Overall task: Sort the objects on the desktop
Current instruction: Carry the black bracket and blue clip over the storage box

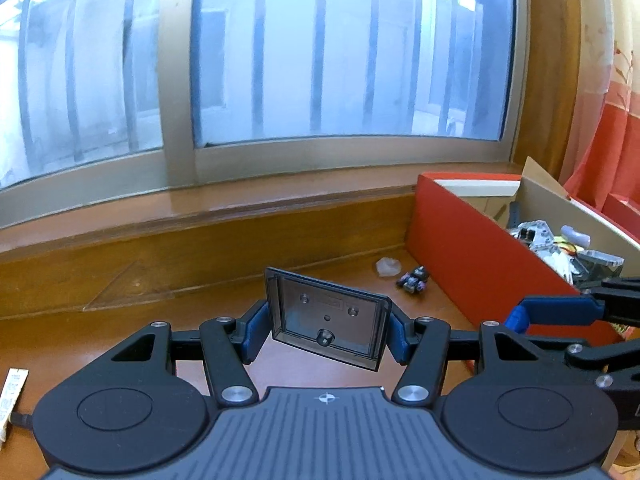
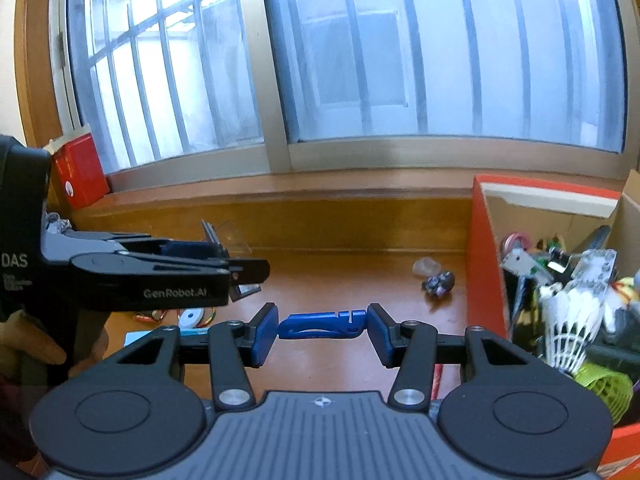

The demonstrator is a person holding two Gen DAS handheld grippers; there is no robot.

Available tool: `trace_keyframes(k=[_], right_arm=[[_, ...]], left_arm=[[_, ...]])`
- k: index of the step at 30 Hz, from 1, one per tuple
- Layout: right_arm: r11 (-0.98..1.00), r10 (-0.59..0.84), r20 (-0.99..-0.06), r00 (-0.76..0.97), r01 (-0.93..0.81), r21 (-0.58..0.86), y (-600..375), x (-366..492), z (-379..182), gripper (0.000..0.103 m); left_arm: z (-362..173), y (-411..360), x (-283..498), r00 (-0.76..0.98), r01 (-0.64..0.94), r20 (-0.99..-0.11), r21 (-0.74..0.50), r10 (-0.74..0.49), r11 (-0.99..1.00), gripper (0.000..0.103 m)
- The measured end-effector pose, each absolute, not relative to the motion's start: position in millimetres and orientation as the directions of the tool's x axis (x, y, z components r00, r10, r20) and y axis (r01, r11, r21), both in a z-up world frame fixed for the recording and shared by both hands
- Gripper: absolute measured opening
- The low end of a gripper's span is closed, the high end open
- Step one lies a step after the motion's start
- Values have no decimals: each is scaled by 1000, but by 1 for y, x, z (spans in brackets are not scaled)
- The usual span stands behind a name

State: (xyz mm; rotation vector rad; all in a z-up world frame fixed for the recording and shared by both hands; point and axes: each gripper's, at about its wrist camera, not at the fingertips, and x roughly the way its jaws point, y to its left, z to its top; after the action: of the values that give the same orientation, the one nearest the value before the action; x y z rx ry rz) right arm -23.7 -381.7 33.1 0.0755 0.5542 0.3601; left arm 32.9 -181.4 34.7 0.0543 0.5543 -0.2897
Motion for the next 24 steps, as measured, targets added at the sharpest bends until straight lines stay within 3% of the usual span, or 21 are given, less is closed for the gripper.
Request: trace_keyframes(k=[24], right_arm=[[932,362,-398,843,-319,173,-473,-26,57,52]], left_arm=[[63,-278,47,837,341,-463,23,-292,940,59]])
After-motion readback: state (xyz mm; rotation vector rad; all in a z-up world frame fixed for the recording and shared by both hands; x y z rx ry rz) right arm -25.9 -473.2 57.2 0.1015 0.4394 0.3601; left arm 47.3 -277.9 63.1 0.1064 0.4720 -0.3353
